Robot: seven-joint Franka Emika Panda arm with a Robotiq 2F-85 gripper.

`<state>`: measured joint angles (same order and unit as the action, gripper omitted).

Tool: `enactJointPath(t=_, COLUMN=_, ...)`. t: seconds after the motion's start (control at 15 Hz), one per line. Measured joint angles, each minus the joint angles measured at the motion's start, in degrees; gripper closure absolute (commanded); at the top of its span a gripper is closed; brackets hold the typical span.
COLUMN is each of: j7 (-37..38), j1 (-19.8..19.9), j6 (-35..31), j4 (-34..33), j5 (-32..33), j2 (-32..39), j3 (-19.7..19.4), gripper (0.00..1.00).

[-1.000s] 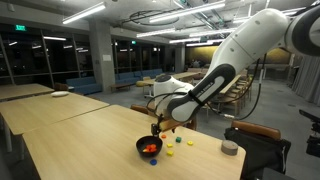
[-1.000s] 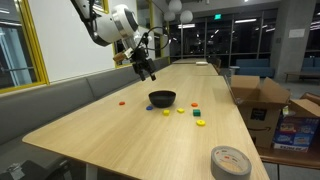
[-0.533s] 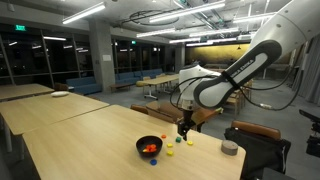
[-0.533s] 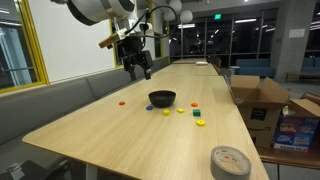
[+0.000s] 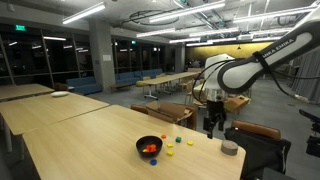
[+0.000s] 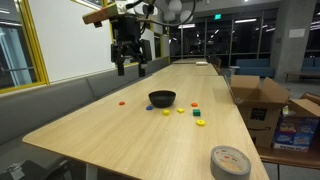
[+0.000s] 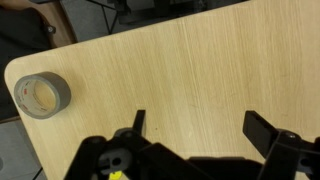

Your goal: Pick up the yellow and orange object on the table and put them in the bowl

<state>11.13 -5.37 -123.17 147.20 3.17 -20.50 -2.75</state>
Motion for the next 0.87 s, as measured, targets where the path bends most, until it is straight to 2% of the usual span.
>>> enactJointPath(t=0.33, j7=-1.82, j1=2.52, j6=0.69, j4=3.57, j5=-0.51, j2=-3.94, j3=0.0, gripper=0.0)
enactJointPath(t=0.87, j7=-1.82, j1=2.58, j6=0.69, j4=3.99, j5=-0.51, j2=-4.18, j3=0.05, gripper=0.0)
